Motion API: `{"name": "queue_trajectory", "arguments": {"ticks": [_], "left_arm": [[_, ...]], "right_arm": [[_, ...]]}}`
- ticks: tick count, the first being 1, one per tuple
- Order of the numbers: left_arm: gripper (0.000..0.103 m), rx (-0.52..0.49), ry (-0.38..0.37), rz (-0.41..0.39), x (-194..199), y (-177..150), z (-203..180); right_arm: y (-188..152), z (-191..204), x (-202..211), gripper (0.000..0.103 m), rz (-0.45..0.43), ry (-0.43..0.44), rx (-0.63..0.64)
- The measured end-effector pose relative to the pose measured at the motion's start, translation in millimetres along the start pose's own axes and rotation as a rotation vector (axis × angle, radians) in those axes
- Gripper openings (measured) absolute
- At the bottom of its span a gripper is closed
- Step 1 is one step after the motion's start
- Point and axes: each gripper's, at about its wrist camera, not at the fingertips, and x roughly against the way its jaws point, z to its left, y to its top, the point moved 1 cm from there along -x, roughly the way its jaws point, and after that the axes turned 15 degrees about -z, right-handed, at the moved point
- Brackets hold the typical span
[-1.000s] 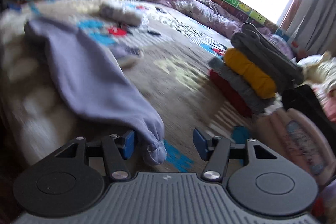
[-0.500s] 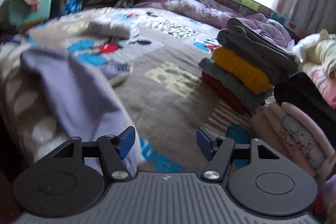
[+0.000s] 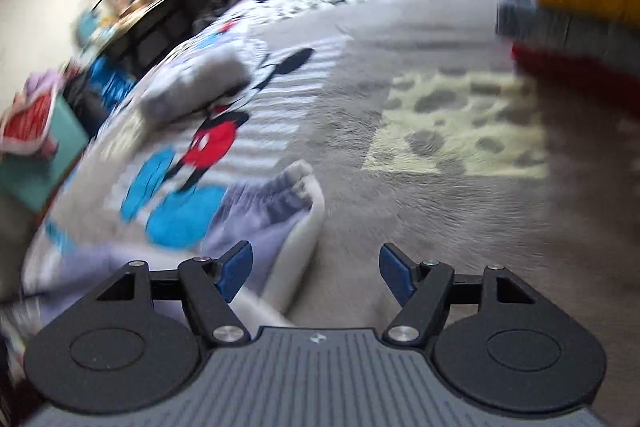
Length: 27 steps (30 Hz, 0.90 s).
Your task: Fold clothes
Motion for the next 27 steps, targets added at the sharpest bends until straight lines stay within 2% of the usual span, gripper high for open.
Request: {"name": "queue_trajectory", "arguments": {"ticks": [1,3,4,5,6,7,8,11,17,22,24,27], "left_arm": [[0.084,-0.004,-0.006,-0.003,-0.2,-0.8,-0.8],[0.077,-0.018,-0.010,-0.014,-1.2,-1.4,-4.0],[0.069,-0.032,-0.011,-0.018,-2.2,-1.7,-5.6],[0.053,-0.051,-0.013,-0.021,-3.4,-2.0,-7.3],[0.044,-0.066,-0.014,-0.024,-4.6,-1.8,-8.6],[0.034,-0.069,-0.019,-0.027,-5.6,-0.7,-9.1],[0.032,-0.067,-0.029,-0.036,-5.9,1.4,-9.8],[0.019,-0.081,-0.070,-0.077,-5.0,10.5,-16.4],[0.015,-0.247,-0.123,-0.191,-18.2,43.2,-54.1],[0.015,-0.341,-0.160,-0.316,-40.6,78.2,-77.6],[0.015,-0.362,-0.161,-0.327,-53.3,84.6,-79.4],[0.016,-0.399,-0.139,-0.286,-72.9,81.1,-76.0]], "right_arm": [[-0.1,-0.4,-9.0,0.069,0.003,0.004,-0.028],[-1.3,2.1,-21.2,0.059,0.011,0.023,-0.050],[-2.2,4.3,-25.4,0.052,0.014,0.036,-0.051],[-2.9,6.6,-29.0,0.030,0.018,0.049,-0.050],[-2.6,8.6,-29.5,0.018,0.017,0.059,-0.050],[-1.7,8.8,-27.2,0.017,0.006,0.064,-0.054],[-0.4,8.5,-24.6,0.012,-0.007,0.069,-0.062],[7.3,-0.8,-6.1,0.010,-0.081,0.085,-0.124],[29.7,-25.5,39.5,0.009,-0.259,0.055,-0.216],[57.9,-49.2,72.6,0.009,-0.423,-0.021,-0.263],[68.2,-60.5,79.7,0.009,-0.470,-0.051,-0.286],[76.7,-78.2,79.7,0.009,-0.491,-0.107,-0.308]]}}
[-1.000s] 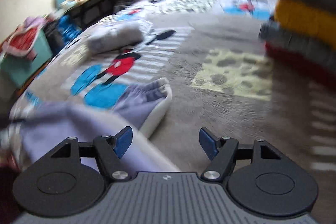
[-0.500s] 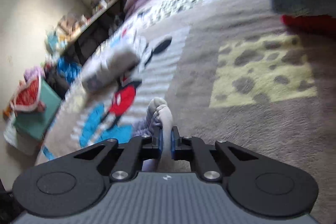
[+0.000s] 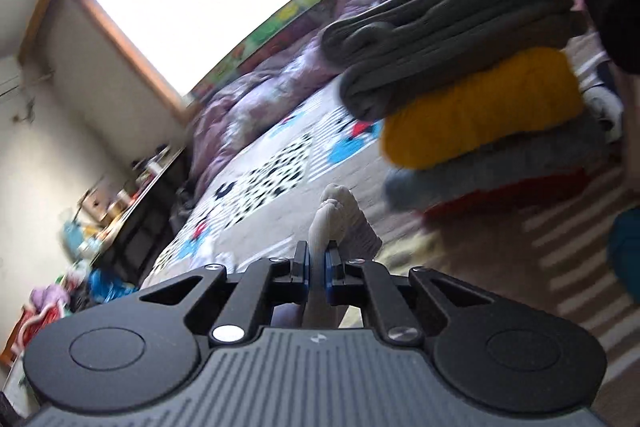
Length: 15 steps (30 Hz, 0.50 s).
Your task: Fold clothes
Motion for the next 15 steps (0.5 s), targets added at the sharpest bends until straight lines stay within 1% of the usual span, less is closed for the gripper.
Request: {"name": "queue_trajectory", "arguments": {"ticks": [1,2,3,4,5,6,7,9,10,12,14,15], "left_arm": [[0.016,-0.008,0.007,0.036,-5.6,-7.6,2.1],[0.020,-0.011,0.020,0.088,-12.1,-17.0,5.6],[0.025,-0.012,0.049,0.138,-16.4,-26.3,9.8],[0.030,-0.013,0.089,0.177,-18.6,-35.0,14.1],[0.044,-0.001,0.114,0.189,-16.2,-40.5,18.5],[0.049,0.024,0.126,0.178,-9.9,-43.4,22.9],[0.053,0.050,0.137,0.170,-3.3,-45.3,27.2],[0.055,0.093,0.165,0.160,10.2,-45.0,33.4],[0.056,0.113,0.175,0.154,16.5,-43.8,34.7],[0.056,0.156,0.170,0.139,27.7,-39.4,33.9],[0.062,0.207,0.150,0.128,36.3,-36.1,29.3],[0.063,0.233,0.139,0.123,40.3,-34.7,26.6]], "right_arm": [[-0.1,-6.0,-3.2,0.009,-0.001,-0.032,0.005],[-0.8,-12.6,-7.0,0.010,0.004,-0.066,0.008],[-3.7,-21.0,-12.9,0.015,0.035,-0.104,0.004],[-6.7,-29.5,-18.8,0.017,0.065,-0.141,-0.001],[-9.6,-36.7,-22.9,0.028,0.092,-0.171,0.000],[-12.4,-40.1,-21.2,0.032,0.107,-0.169,0.019],[-15.2,-43.5,-19.5,0.032,0.122,-0.167,0.039],[-20.9,-49.2,-15.1,0.037,0.156,-0.157,0.081],[-24.1,-47.8,-9.2,0.038,0.183,-0.128,0.114],[-30.0,-43.9,3.4,0.041,0.236,-0.075,0.185],[-34.9,-39.3,21.3,0.041,0.294,-0.030,0.259],[-37.9,-38.7,30.6,0.041,0.319,-0.006,0.284]]}}
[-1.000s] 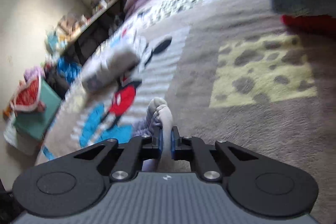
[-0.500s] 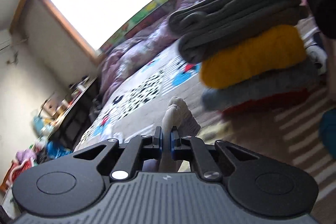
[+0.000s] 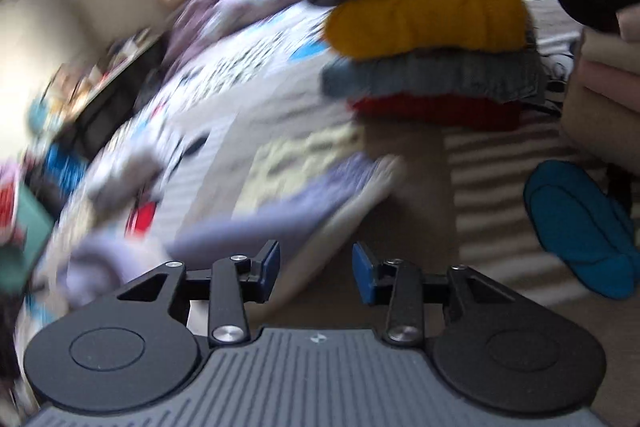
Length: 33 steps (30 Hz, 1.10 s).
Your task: Fold clothes
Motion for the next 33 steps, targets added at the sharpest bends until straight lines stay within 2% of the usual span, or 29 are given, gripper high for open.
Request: {"name": "queue_trajectory", "arguments": {"ticks": [2,5,8,15,22,26,28,30,31,33], "left_arm": [[0.063,0.045,-0.038,0.006,5.1,-0.6,-6.6],[0.063,0.092,-0.092,0.028,4.9,-0.3,-16.2],[0.063,0.083,-0.114,0.033,1.0,8.5,-24.1],[0.063,-0.089,-0.144,0.054,-33.6,51.1,-32.0],[0.063,-0.193,-0.172,0.176,-91.6,67.6,-28.2],[0.063,-0.202,-0.180,0.250,-119.2,66.2,-23.4],[0.063,-0.186,-0.191,0.293,-130.8,63.0,-22.0],[0.063,-0.176,-0.198,0.341,-141.6,58.2,-21.6],[0.063,-0.181,-0.196,0.368,-146.1,54.6,-22.0],[0.054,-0.210,-0.193,0.407,-151.3,47.8,-23.7]], "right_arm": [[-10.0,4.5,14.5,0.042,0.043,0.050,0.030],[-22.8,11.0,39.0,0.050,0.087,0.099,0.053],[-34.9,12.3,56.6,0.050,0.115,0.133,0.049],[-61.0,18.7,69.4,0.052,0.183,0.153,0.144],[-80.5,13.9,69.9,0.053,0.206,0.163,0.146],[-86.3,15.9,72.6,0.053,0.201,0.171,0.144],[-87.8,18.2,74.4,0.047,0.200,0.177,0.144],[-89.8,21.8,75.9,0.031,0.203,0.184,0.154],[-91.1,24.2,76.5,0.029,0.205,0.187,0.163],[-93.4,30.0,77.4,0.020,0.208,0.191,0.196]]}}
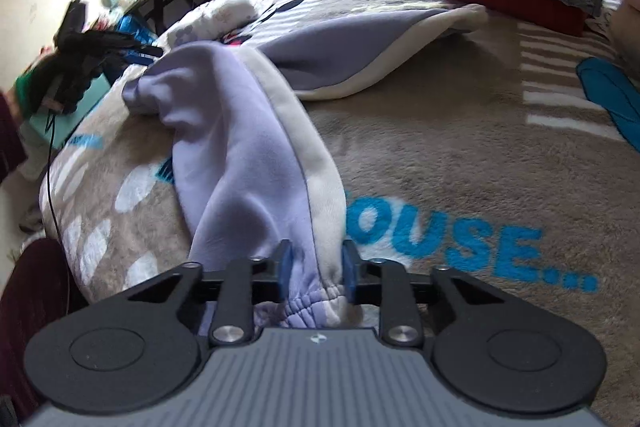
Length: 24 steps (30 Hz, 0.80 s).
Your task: Fold clothes
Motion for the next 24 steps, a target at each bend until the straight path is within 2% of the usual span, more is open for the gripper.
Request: {"name": "queue_trajectory", "arguments": {"ticks": [1,2,3,7,15,21,24], "left_arm": [[0.034,-0.021,0.012,0.009,-1.6,-2.1,-1.3],[0.028,-0.036,0.014,0.003,-0.4,-3.2,-2.2],[0.026,-0.044,0.007,-0.015,3.3,-3.5,-2.7],[0.025,-0.085,-0.008,-0.131,33.6,-2.5,-8.2],[0.024,-0.142,-0.018,-0.355,96.9,-18.7,-15.2],[0.024,-0.219,-0.037,-0.519,143.7,-57.7,-26.9],[0.024,-0.296,-0.044,-0.550,160.7,-88.1,-35.8]], "right_arm": [[0.4,2.6,0.4,0.018,-0.002,0.002,0.012],[1.2,5.1,1.0,0.015,-0.006,0.004,0.025],[3.6,7.2,2.7,0.013,-0.015,0.000,0.040],[22.4,11.6,15.0,0.012,-0.075,-0.027,0.100],[72.9,19.8,44.0,0.011,-0.209,-0.190,0.363],[84.5,35.3,54.1,0.011,-0.340,-0.367,0.716],[76.1,34.4,58.3,0.011,-0.367,-0.363,0.782]]}}
